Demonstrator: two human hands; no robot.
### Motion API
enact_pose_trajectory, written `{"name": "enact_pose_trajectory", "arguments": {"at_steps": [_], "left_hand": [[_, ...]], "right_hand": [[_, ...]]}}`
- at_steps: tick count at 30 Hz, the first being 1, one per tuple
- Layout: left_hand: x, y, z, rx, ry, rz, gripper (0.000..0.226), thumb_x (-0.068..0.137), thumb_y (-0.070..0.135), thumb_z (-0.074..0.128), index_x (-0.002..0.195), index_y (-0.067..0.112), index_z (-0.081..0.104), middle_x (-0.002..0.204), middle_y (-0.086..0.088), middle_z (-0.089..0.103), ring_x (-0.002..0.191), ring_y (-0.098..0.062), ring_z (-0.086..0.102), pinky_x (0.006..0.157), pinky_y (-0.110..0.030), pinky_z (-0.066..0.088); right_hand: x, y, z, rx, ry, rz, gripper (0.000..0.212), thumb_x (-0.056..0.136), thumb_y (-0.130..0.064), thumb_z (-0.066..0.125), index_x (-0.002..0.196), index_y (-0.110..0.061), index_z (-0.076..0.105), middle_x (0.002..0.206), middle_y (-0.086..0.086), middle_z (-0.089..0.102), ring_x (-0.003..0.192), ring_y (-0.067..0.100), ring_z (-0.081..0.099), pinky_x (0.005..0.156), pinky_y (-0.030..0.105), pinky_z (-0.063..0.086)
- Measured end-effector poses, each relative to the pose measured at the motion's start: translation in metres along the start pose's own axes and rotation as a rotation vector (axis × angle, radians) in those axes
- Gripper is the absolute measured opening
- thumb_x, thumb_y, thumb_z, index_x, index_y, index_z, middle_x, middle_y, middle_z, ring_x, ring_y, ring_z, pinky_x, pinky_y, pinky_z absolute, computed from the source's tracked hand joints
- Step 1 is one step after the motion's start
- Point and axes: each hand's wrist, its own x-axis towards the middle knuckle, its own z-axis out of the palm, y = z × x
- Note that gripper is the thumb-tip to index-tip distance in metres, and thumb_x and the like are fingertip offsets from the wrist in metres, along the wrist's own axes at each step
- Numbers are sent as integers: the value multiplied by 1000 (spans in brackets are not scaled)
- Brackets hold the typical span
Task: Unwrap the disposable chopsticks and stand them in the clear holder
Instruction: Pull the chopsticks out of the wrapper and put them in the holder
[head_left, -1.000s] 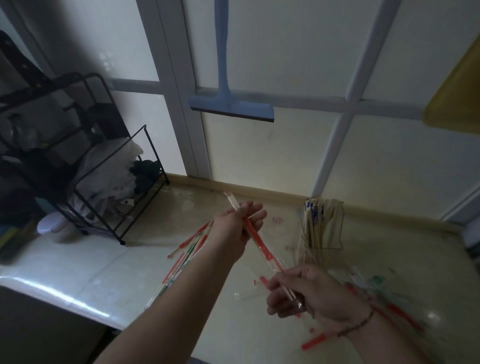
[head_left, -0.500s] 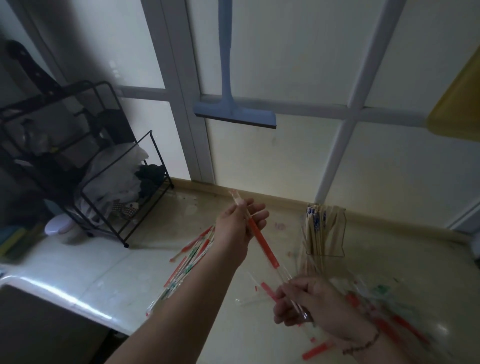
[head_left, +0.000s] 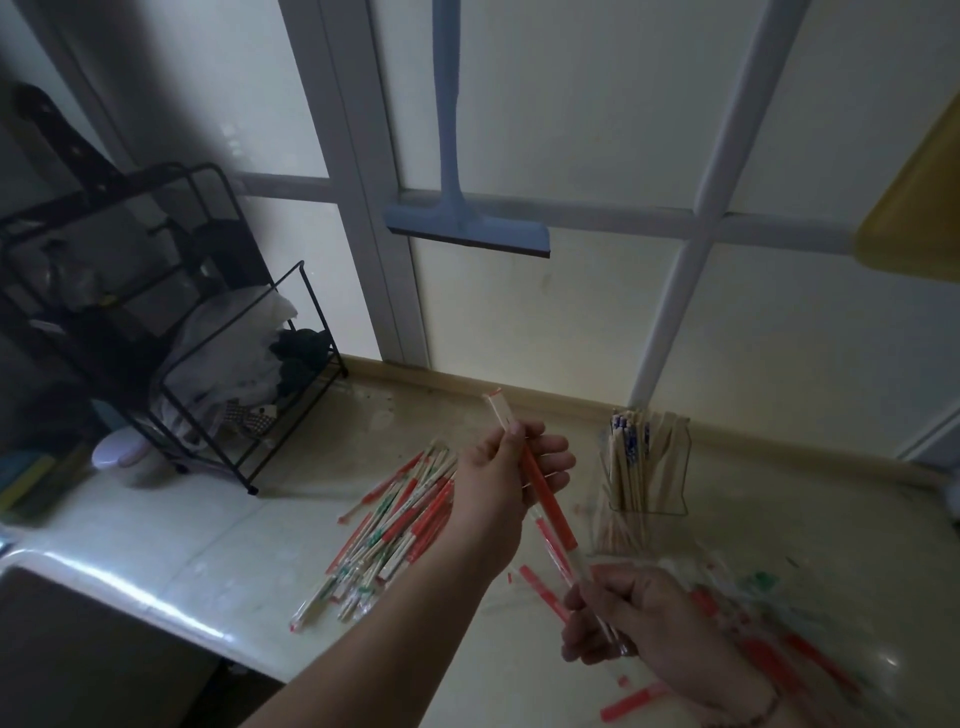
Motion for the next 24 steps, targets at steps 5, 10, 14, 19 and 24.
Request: {"name": "enact_pose_trajectory", "arguments": {"at_steps": [5, 10, 14, 19, 24], "left_hand": [[2, -1, -1, 11, 9, -24, 28, 105, 19, 40, 103, 0, 60, 82, -15, 71, 73, -24, 71, 68, -35, 58], [7, -4, 0, -5, 28, -64, 28, 105, 20, 41, 102, 0, 60, 79, -14, 71, 71, -22, 71, 63, -31, 58], [9, -14, 0, -12, 30, -121, 28, 105, 20, 40, 101, 0, 59, 77, -12, 72, 70, -22, 71, 61, -30, 57], [23, -20, -6, -73, 48, -160, 29, 106, 22, 39, 103, 0, 58, 79, -13, 71, 73, -23, 71, 61, -31, 56], [48, -19, -19, -226, 129, -178, 28, 107, 24, 36, 98, 3, 53, 71, -9, 65, 63, -19, 66, 56, -29, 56]], "right_hand": [[1, 1, 1, -20, -8, -9, 21, 95, -10, 54, 87, 3, 67, 77, 23, 72, 73, 35, 72, 65, 36, 56], [5, -5, 4, 23, -13, -30, 23, 96, -13, 53, 89, 4, 67, 79, 23, 72, 73, 34, 71, 63, 33, 56], [11, -12, 6, 40, -29, -6, 24, 97, -15, 52, 89, 3, 67, 79, 21, 72, 74, 33, 71, 65, 35, 56], [19, -15, 4, 88, -21, 53, 33, 95, -27, 54, 101, 4, 64, 90, 21, 73, 84, 33, 72, 73, 39, 58], [9, -5, -6, 42, 5, 93, 43, 92, -40, 53, 99, 0, 64, 87, 18, 74, 82, 30, 73, 67, 35, 57]]}}
